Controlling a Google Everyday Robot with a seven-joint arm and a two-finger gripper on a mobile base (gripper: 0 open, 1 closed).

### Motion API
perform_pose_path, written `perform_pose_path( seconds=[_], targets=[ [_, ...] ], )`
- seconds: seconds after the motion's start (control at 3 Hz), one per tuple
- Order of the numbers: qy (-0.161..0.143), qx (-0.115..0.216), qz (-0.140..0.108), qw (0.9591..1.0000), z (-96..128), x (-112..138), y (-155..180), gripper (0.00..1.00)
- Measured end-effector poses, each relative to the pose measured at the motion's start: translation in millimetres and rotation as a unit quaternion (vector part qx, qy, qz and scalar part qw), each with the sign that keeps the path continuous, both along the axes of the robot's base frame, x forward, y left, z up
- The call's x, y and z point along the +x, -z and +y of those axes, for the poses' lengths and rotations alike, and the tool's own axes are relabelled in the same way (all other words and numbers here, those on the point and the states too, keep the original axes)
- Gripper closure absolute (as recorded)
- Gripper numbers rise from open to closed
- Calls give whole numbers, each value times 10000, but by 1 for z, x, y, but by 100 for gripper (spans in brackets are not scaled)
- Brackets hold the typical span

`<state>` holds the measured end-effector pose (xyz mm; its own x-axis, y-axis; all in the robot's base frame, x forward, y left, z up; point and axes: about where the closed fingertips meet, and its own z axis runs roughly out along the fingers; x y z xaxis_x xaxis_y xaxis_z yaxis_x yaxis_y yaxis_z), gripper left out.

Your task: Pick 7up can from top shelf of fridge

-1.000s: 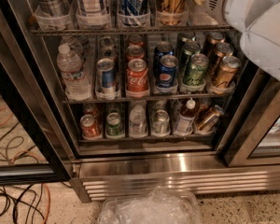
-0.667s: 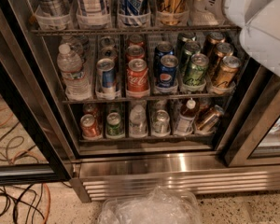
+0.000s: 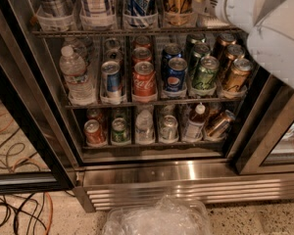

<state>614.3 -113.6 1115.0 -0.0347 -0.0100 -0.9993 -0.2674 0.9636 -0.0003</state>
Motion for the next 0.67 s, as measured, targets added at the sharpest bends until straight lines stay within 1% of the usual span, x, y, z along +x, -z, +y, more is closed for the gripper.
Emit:
perform_pose_path(
  seconds=[0.33,0.67],
  targets=[
    [-43,-101,403,9991,11,-23,39,100],
    [-64,-113,388,9992,12,-24,43,100]
  ],
)
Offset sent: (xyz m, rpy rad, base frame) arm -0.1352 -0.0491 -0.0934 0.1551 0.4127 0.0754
